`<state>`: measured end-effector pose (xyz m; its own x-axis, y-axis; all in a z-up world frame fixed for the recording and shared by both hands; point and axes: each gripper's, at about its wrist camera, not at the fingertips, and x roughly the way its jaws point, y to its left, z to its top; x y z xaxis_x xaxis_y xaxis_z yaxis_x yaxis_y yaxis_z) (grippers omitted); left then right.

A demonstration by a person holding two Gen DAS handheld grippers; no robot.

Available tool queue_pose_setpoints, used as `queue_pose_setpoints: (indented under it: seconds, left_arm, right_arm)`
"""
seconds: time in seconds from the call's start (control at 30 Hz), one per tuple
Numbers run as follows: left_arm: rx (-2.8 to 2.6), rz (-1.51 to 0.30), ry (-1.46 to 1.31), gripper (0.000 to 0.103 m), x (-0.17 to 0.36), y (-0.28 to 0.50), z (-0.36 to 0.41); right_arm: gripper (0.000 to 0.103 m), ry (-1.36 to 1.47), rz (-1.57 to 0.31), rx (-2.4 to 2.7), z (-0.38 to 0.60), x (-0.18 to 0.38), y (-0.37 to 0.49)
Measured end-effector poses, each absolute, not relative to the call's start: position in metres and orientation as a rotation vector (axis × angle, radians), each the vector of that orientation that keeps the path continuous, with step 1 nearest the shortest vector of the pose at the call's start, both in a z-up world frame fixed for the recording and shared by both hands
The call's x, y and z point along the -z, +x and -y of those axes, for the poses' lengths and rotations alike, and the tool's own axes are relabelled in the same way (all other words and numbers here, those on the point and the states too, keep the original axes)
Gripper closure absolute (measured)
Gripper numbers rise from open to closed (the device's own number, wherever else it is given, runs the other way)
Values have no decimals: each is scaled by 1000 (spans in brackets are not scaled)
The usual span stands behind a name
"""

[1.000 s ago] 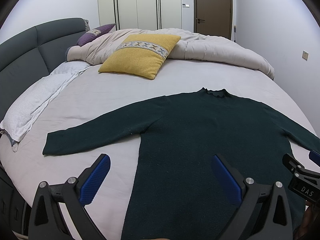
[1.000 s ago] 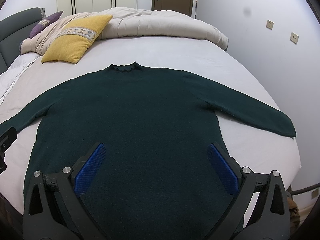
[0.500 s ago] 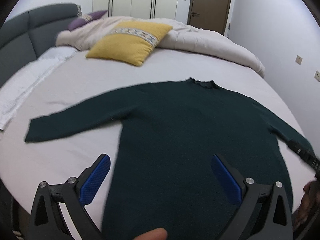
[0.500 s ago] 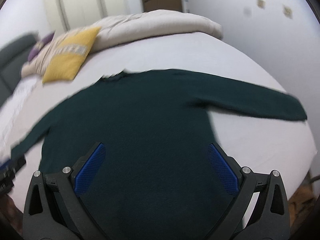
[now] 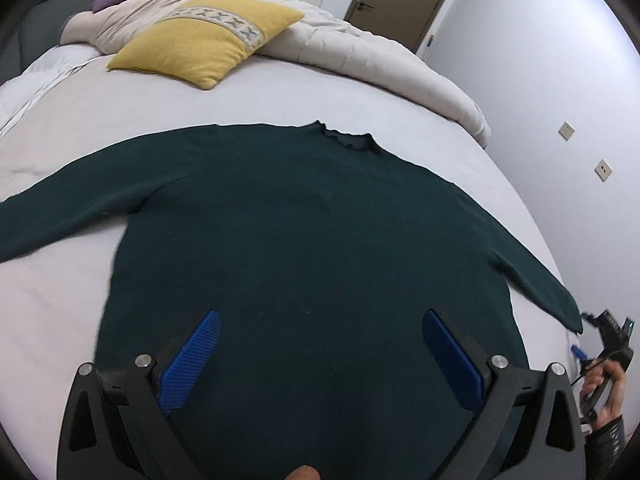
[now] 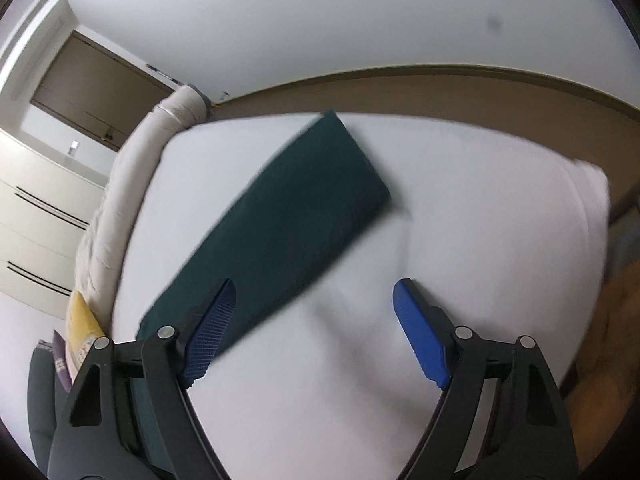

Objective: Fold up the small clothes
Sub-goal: 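Grasp the sweater sleeve cuff with the right gripper and lift it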

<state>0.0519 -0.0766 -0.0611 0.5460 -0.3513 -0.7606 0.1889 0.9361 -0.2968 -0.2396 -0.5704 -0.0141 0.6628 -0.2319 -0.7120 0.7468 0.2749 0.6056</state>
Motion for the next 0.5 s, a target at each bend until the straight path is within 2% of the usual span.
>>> queue_pose_setpoints:
  seconds: [0.1, 0.17, 0.23, 0.27, 0.33, 0.43, 0.5]
  left_arm:
    - [326, -987, -138, 0, 70, 61, 91]
    - [323, -984, -160, 0, 70, 65, 89]
    - [324, -966, -173, 0, 70, 67, 83]
    - [322, -967, -181, 0, 70, 70, 80]
    - [327, -979, -223, 0, 73, 74, 69]
    - [345, -970, -305, 0, 74, 79, 52]
    - [355, -968, -333, 0, 74, 81, 44]
  right_arm:
    - [24, 1118, -516, 691, 589, 20, -228]
    - [33, 1116, -505, 693, 604, 24, -221]
    - [57, 1110, -514, 690, 624, 27, -215]
    - [64, 1112, -521, 690, 635, 27, -213]
    - [89, 1102, -545, 720, 647, 30, -211]
    - [95, 1020, -570, 746, 639, 12, -190]
    - [96, 942, -589, 726, 619, -9, -167]
